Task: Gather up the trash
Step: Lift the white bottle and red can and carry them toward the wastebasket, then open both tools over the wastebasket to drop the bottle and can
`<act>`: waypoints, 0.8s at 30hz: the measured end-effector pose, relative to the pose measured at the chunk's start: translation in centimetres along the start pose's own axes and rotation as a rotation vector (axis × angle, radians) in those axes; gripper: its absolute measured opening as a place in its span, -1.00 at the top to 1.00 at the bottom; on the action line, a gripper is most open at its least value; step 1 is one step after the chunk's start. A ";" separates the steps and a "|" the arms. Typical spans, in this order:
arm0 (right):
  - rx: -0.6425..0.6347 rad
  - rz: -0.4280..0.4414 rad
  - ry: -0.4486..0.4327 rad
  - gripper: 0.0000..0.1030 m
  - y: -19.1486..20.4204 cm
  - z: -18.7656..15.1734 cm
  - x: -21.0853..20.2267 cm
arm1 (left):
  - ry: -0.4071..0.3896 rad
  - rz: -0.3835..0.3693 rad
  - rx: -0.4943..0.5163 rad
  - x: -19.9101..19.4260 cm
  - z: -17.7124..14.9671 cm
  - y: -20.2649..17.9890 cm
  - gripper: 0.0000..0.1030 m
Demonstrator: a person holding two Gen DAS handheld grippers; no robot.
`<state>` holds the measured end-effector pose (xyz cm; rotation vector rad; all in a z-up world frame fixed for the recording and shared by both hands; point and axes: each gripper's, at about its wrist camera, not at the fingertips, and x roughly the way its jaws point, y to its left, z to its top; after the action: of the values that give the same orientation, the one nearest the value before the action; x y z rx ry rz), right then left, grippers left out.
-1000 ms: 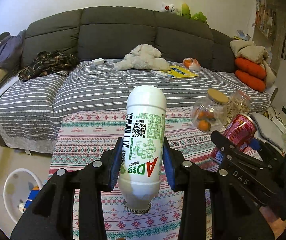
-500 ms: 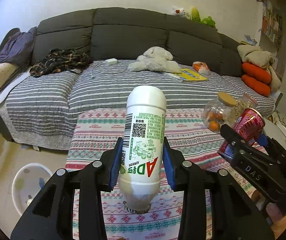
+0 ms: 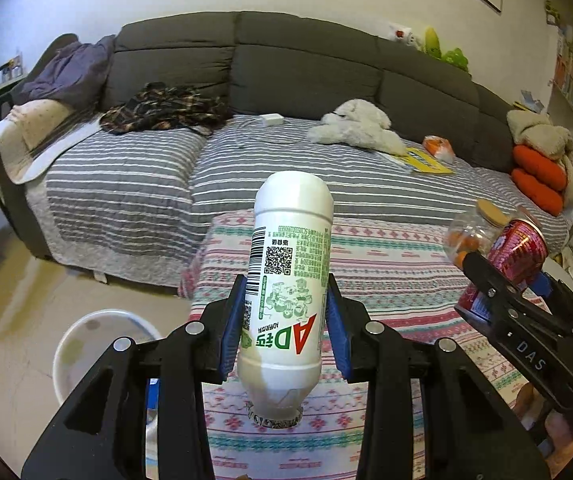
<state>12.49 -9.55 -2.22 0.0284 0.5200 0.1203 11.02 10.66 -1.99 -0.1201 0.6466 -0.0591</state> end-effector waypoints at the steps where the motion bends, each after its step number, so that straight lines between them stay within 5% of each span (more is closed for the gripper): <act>1: -0.003 0.003 0.001 -0.44 0.4 0.0 0.1 | 0.002 0.006 -0.006 0.0 0.0 0.4 0.31; 18: -0.023 0.165 0.039 -0.44 10.2 -0.4 2.4 | 0.078 0.155 -0.165 0.4 -1.5 11.5 0.30; 24: -0.048 0.212 0.067 -0.44 14.0 -1.0 3.7 | 0.166 0.169 -0.261 1.7 -2.3 15.8 0.24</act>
<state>13.68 4.82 -4.17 0.0328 0.5799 0.3416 11.29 25.96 -6.86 -0.3141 0.8261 0.1805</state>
